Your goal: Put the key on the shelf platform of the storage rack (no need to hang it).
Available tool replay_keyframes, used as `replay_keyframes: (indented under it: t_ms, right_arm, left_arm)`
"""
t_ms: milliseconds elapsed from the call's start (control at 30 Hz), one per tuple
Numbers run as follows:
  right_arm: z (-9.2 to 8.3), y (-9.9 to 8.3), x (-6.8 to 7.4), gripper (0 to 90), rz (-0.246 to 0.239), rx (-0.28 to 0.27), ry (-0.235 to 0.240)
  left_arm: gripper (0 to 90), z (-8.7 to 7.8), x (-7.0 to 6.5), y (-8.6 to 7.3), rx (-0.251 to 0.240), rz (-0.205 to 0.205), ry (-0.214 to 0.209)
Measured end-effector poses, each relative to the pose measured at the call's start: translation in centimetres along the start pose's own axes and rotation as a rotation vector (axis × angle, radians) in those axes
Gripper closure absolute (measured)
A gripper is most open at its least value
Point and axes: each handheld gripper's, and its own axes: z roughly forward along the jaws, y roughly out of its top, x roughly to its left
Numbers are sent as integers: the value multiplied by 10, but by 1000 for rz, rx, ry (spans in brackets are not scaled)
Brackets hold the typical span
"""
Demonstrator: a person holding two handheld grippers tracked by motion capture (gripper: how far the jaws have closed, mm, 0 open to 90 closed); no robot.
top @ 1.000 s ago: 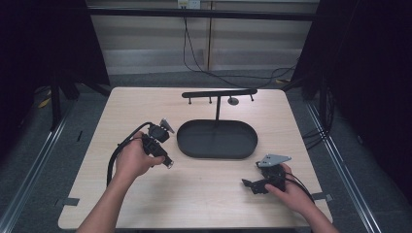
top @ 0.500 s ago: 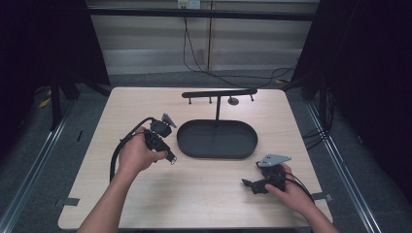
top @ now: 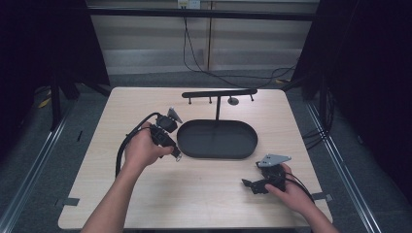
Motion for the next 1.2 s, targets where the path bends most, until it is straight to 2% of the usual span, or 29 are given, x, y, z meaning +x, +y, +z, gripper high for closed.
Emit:
replay_keyframes:
  t_ms: [733, 1200]
  right_arm:
    - [0, 0, 0, 107, 0, -3, -1]
    - [0, 0, 0, 107, 1, -3, -1]
  left_arm:
    - [679, -22, -6, 18, -9, 14, -16]
    - [679, -25, -8, 33, -10, 16, -19]
